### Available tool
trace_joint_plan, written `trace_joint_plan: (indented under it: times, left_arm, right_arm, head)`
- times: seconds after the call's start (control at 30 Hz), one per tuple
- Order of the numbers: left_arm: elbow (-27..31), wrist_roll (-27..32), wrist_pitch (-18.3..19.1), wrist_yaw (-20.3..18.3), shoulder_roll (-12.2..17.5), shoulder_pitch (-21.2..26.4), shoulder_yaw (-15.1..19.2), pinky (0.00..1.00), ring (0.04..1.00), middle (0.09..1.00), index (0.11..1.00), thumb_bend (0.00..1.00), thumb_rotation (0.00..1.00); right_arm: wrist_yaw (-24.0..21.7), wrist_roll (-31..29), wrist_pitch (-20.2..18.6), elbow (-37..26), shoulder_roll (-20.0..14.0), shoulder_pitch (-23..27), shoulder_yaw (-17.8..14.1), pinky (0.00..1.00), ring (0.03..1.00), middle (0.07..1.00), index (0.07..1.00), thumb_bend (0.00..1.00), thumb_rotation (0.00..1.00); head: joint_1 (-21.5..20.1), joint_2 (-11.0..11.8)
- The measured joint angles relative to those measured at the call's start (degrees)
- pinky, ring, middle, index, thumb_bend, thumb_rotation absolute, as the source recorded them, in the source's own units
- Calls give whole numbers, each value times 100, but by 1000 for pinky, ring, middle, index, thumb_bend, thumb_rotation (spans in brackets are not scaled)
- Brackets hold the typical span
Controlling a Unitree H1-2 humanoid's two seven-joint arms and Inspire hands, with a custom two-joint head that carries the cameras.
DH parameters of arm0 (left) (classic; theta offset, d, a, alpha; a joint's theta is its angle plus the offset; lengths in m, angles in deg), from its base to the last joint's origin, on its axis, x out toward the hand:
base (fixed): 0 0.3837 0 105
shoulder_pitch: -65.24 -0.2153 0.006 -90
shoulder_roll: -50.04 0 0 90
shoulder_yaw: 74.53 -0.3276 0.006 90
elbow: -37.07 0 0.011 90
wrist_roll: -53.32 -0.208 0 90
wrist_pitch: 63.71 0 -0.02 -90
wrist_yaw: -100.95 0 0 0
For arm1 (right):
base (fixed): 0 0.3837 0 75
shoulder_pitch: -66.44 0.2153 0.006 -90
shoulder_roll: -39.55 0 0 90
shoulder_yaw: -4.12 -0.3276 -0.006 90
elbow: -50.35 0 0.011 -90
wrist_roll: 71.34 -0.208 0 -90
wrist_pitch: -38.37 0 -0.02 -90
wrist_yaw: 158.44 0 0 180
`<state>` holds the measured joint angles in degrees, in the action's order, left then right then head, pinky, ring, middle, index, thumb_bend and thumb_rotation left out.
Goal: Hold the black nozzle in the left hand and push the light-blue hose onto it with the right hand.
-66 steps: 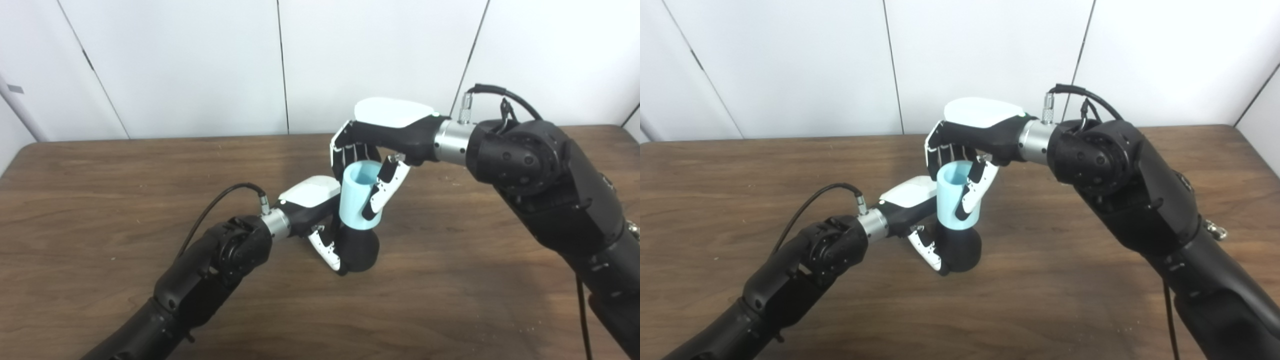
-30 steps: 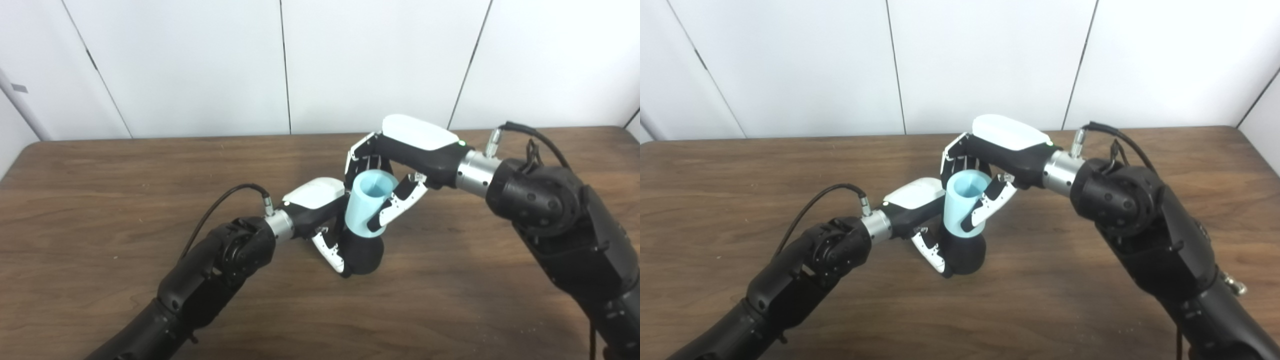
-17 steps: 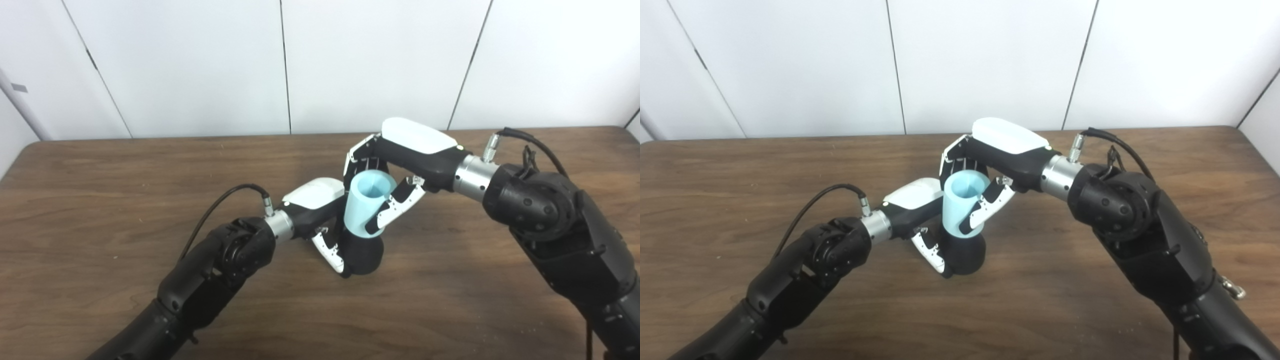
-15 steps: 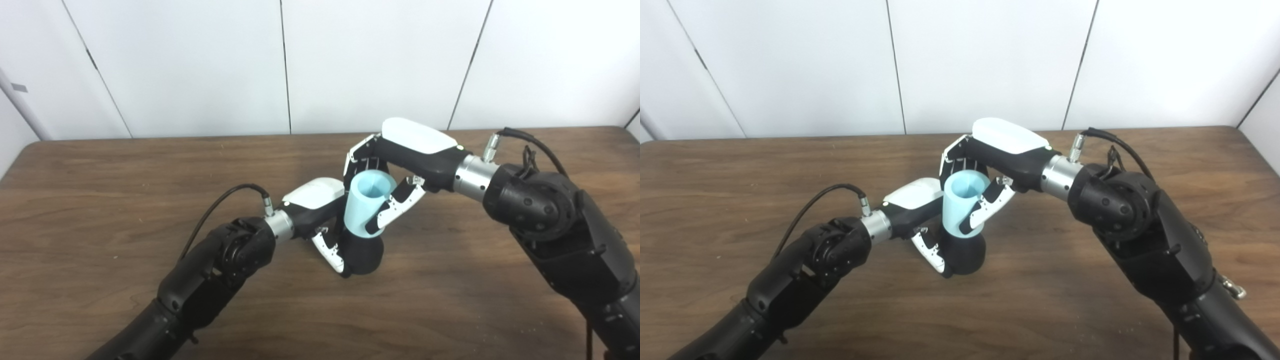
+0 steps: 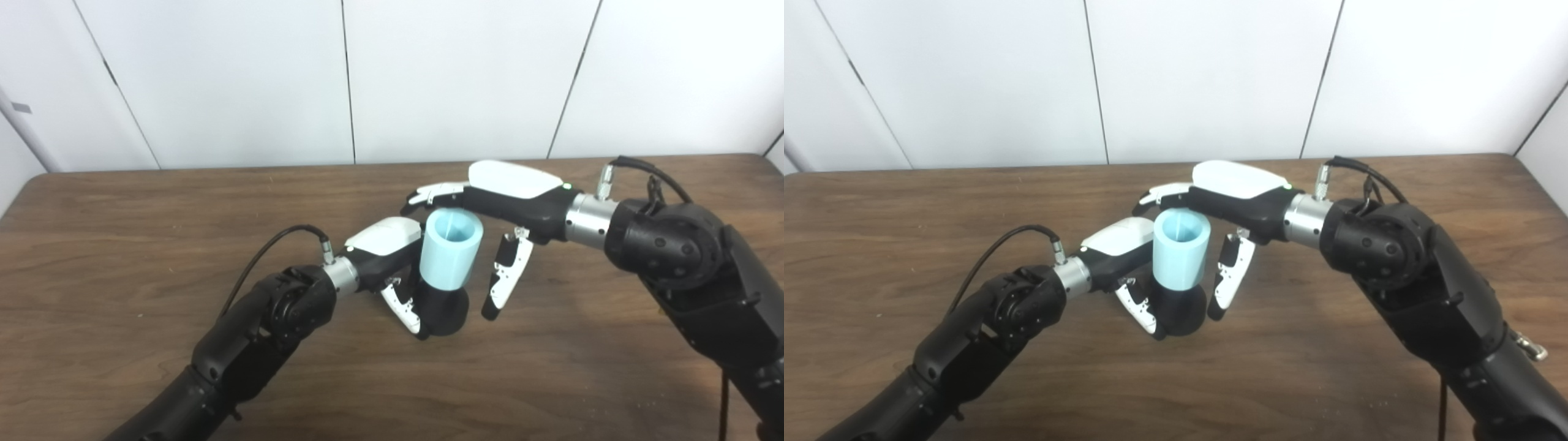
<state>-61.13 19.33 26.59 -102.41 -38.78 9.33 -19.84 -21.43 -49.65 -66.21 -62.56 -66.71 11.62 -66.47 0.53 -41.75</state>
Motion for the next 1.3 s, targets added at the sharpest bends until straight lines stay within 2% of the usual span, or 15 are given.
trace_joint_plan:
  times: [0.13, 0.37, 0.43, 0.5, 0.57, 0.63, 0.67, 0.7, 0.8, 0.87, 0.97, 1.03, 1.1, 1.3]
  left_arm:
    - [-1, 0, 1, 0, 5, -1, 1, 1000, 604, 516, 463, 523, 0]
    - [-1, 0, 1, -1, 2, 1, -4, 1000, 603, 515, 464, 523, 0]
    - [-1, 0, 0, -1, 3, 2, -3, 1000, 602, 515, 464, 523, 0]
    - [-1, 0, 0, -1, 2, 2, -4, 1000, 601, 515, 464, 523, 0]
    - [-3, 0, 0, -1, 1, 6, -7, 1000, 601, 515, 464, 523, 0]
    - [-5, 0, 1, -1, -1, 10, -10, 1000, 601, 515, 464, 523, 0]
    - [-6, 0, 0, -1, -3, 14, -15, 1000, 601, 514, 464, 523, 0]
    - [-5, 0, 1, -1, -2, 14, -14, 1000, 601, 514, 464, 523, 0]
    - [-5, 1, 0, -8, 16, 13, -4, 1000, 599, 514, 464, 523, 0]
    - [-5, 6, -2, -10, 33, 12, 4, 1000, 596, 514, 464, 523, 0]
    - [-5, 12, -28, -10, 61, 10, 12, 1000, 594, 514, 464, 523, 0]
    - [-5, 12, -32, -10, 60, 10, 12, 1000, 594, 515, 464, 523, 0]
    - [-5, 13, -33, -10, 57, 10, 14, 1000, 593, 514, 464, 523, 0]
    - [-5, 14, -32, -16, 54, 8, 22, 1000, 592, 513, 465, 524, 0]
  right_arm:
    - [17, -66, 111, -41, 0, 29, -201, 749, 871, 923, 864, 973, 126]
    - [303, -213, 246, -114, 3, 220, -761, 693, 875, 930, 872, 968, 134]
    - [330, -289, 298, -159, 7, 206, -826, 715, 897, 938, 883, 966, 139]
    - [329, -399, 313, -238, 6, 167, -861, 827, 948, 953, 897, 966, 151]
    - [319, -556, 392, -258, -10, 119, -880, 882, 987, 971, 911, 964, 173]
    - [288, -701, 531, -272, -95, 38, -881, 898, 998, 990, 927, 923, 259]
    - [249, -746, 635, -280, -169, -34, -876, 924, 1000, 998, 943, 871, 376]
    - [206, -782, 753, -285, -276, -112, -854, 928, 1000, 998, 945, 864, 391]
    - [115, -824, 1047, -281, -497, -354, -778, 962, 1000, 1000, 968, 753, 567]
    - [47, -835, 1265, -281, -582, -489, -698, 975, 1000, 1000, 975, 705, 619]
    - [32, -781, 1559, -280, -582, -554, -601, 983, 1000, 1000, 981, 685, 670]
    - [32, -679, 1724, -274, -584, -552, -592, 991, 1000, 1000, 988, 681, 744]
    - [27, -594, 1814, -265, -584, -552, -541, 999, 1000, 1000, 991, 708, 801]
    - [-65, -443, 1934, -259, -584, -578, -400, 1000, 1000, 1000, 998, 757, 854]
  head:
    - [0, -9]
    - [-9, -18]
    - [0, -26]
    - [9, -26]
    - [9, -26]
    - [17, -26]
    - [26, -35]
    - [26, -35]
    - [35, -26]
    - [26, -26]
    - [18, -26]
    - [26, -35]
    - [18, -35]
    - [26, -44]
